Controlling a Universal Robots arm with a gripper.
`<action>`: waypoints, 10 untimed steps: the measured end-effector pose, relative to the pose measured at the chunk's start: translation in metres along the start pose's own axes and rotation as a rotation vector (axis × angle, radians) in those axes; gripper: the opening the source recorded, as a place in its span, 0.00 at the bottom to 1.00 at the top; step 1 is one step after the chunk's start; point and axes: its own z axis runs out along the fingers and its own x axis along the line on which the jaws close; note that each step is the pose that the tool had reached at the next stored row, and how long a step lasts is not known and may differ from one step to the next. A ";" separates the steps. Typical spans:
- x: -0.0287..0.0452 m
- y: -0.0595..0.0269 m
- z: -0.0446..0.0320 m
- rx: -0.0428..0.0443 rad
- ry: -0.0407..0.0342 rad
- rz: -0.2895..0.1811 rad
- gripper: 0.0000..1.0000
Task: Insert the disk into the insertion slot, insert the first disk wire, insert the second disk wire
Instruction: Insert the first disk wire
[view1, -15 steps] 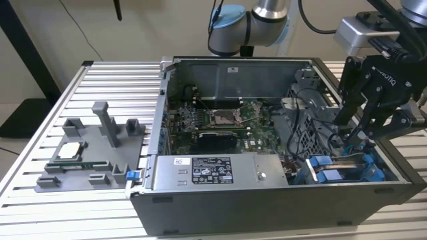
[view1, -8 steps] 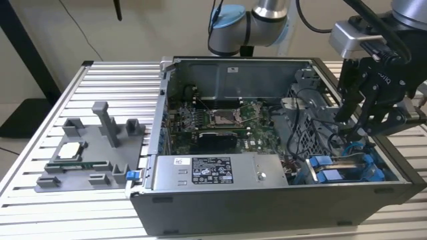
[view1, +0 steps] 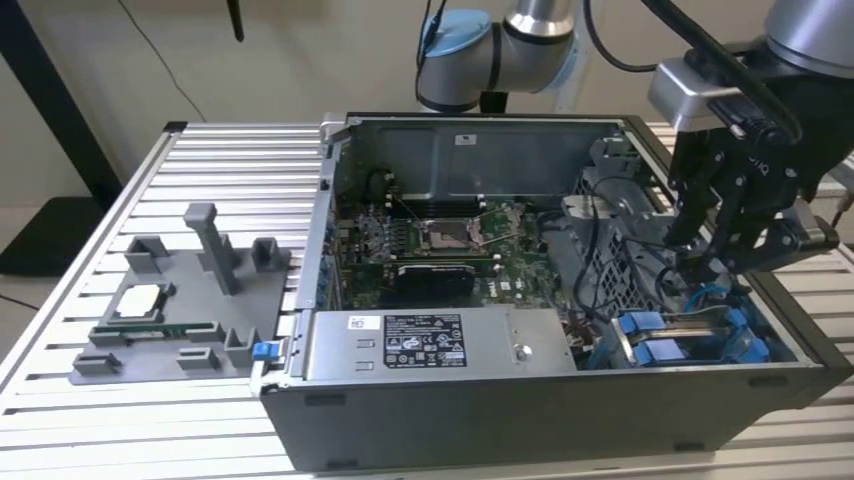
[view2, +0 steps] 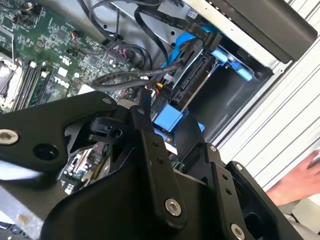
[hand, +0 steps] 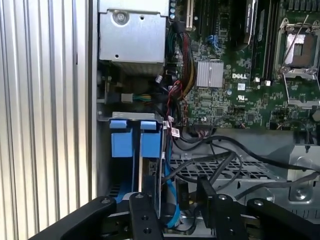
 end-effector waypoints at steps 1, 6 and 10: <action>0.0001 0.0000 0.0004 0.0032 -0.0010 -0.005 1.00; 0.0001 0.0000 0.0017 0.0111 -0.0127 -0.035 1.00; 0.0002 0.0001 0.0024 0.0196 -0.0262 -0.046 1.00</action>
